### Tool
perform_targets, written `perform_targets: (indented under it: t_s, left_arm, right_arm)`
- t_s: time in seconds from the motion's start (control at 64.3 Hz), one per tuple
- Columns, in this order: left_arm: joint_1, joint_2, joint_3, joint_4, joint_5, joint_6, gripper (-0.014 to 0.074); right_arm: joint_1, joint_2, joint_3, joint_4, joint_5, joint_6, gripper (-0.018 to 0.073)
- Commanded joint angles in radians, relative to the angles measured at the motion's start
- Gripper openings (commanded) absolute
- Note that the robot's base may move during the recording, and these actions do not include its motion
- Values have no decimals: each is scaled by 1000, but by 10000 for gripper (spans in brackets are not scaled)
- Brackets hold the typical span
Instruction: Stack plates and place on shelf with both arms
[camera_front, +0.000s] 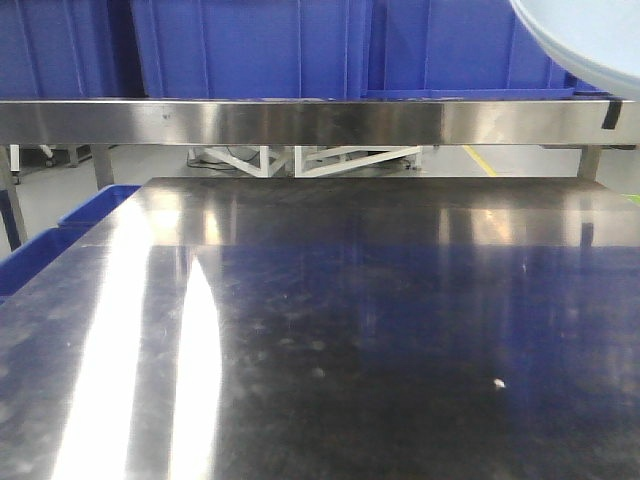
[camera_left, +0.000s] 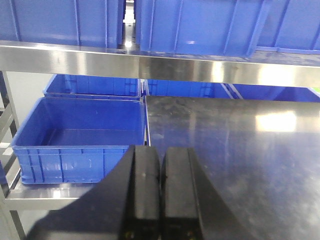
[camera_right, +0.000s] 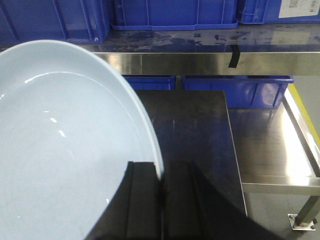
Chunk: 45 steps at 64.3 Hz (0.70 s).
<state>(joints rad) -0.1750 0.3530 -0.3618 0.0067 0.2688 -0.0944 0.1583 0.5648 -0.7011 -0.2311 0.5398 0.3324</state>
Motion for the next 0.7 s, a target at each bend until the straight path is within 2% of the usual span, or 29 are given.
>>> perform_targets:
  t_s: [0.0,0.685]
  left_arm:
    - [1,5,-30,0,-83,-2,84]
    - [1,5,-30,0,-83,-2,84]
  right_arm:
    - [-8,-1,-29,-10,-103,-1,49]
    - [-8,3,-29,-10,-103,-1,49]
